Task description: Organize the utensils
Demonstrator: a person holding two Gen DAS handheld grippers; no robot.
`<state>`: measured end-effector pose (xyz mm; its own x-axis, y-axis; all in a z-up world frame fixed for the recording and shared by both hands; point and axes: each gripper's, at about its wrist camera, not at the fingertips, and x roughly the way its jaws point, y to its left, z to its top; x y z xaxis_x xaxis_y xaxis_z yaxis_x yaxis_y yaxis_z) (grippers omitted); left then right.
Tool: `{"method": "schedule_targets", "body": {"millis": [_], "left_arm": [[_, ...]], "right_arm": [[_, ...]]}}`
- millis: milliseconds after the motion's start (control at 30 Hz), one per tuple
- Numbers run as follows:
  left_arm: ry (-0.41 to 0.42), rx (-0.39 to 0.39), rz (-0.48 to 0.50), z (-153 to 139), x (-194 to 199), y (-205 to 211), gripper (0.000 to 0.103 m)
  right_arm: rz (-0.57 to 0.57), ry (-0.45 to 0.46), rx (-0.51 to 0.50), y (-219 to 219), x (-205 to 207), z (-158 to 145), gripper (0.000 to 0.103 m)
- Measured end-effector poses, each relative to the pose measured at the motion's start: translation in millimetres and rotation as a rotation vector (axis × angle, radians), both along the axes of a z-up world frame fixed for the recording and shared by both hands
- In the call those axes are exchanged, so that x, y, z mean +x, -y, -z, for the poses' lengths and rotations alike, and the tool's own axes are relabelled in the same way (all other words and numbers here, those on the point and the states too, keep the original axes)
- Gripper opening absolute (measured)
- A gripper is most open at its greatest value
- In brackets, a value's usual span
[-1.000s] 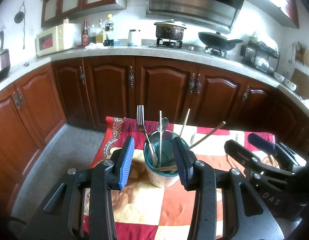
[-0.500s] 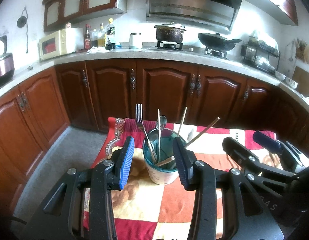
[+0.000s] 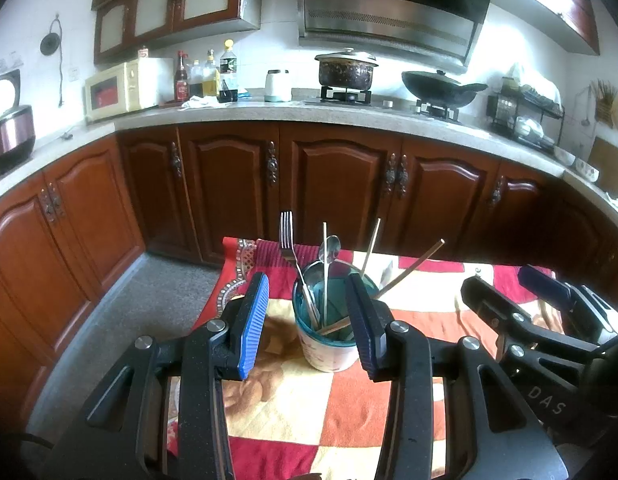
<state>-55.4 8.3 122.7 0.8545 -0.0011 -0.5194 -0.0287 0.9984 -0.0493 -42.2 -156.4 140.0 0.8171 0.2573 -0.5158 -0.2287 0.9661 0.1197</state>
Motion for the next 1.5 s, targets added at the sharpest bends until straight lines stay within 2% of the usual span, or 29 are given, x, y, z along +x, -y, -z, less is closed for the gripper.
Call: {"method": "schedule_targets", "body": {"millis": [767,1500], "left_arm": [[0.012,0.005,-0.009,-2.4,-6.1,2.7,0.039],[-0.027,-0.018,-0.022,4.9,-2.2,-2.1,0.039]], "right_arm": [[-0.018,-0.004,-0.010,-5.7,-6.0,-2.8,0.076],[-0.031,-0.033,-0.020,-12.3,-1.2,4.6,0.076]]}}
